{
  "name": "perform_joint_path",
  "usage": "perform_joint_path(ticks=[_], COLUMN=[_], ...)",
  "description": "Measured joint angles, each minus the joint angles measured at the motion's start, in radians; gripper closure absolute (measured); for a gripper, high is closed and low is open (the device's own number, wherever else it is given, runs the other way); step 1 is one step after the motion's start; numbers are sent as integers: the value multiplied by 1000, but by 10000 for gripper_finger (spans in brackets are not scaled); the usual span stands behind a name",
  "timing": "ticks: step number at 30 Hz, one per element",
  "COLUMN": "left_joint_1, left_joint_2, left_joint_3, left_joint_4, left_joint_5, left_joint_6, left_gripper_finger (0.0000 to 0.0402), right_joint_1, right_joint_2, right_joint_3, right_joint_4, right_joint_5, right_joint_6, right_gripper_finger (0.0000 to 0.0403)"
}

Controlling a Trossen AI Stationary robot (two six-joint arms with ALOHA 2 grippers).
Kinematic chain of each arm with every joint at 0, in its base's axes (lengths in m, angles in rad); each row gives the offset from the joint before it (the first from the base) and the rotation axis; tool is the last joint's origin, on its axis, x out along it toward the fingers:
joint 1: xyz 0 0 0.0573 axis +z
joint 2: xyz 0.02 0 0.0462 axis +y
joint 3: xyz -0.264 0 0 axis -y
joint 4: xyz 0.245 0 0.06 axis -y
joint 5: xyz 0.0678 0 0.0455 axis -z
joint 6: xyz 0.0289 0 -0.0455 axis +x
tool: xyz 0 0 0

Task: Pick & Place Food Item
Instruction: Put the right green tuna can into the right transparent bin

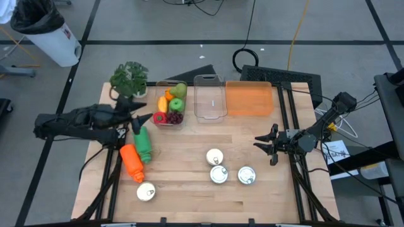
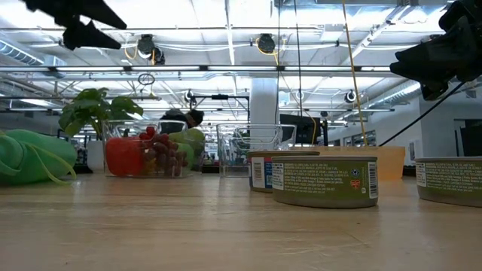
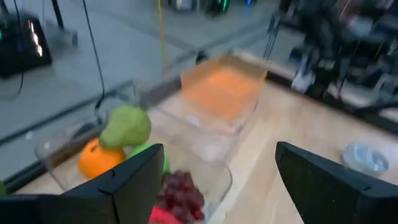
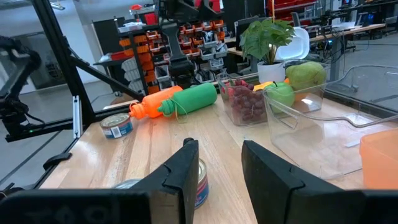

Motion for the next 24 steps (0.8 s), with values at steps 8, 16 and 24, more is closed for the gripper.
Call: perform_joint_path(ticks=[8, 16, 24], left_joint_1=[-21, -21, -22], left_joint_2=[-377, -449, -438], left_joint_3=[-289, -365, -504], left_joint_4=[253, 274, 403], left_joint_5=[65, 187, 208], left_joint_6=[112, 158, 148], left_gripper_finger=[78, 77, 78], right_joint_1=[0, 0, 0], right_joint_2=[0, 1, 3], right_joint_3=[0, 0, 0], right_joint_4=[0, -4, -1], right_joint_5=[0, 0, -1], right_joint_6=[0, 0, 0], right_gripper_finger=[291, 292, 293])
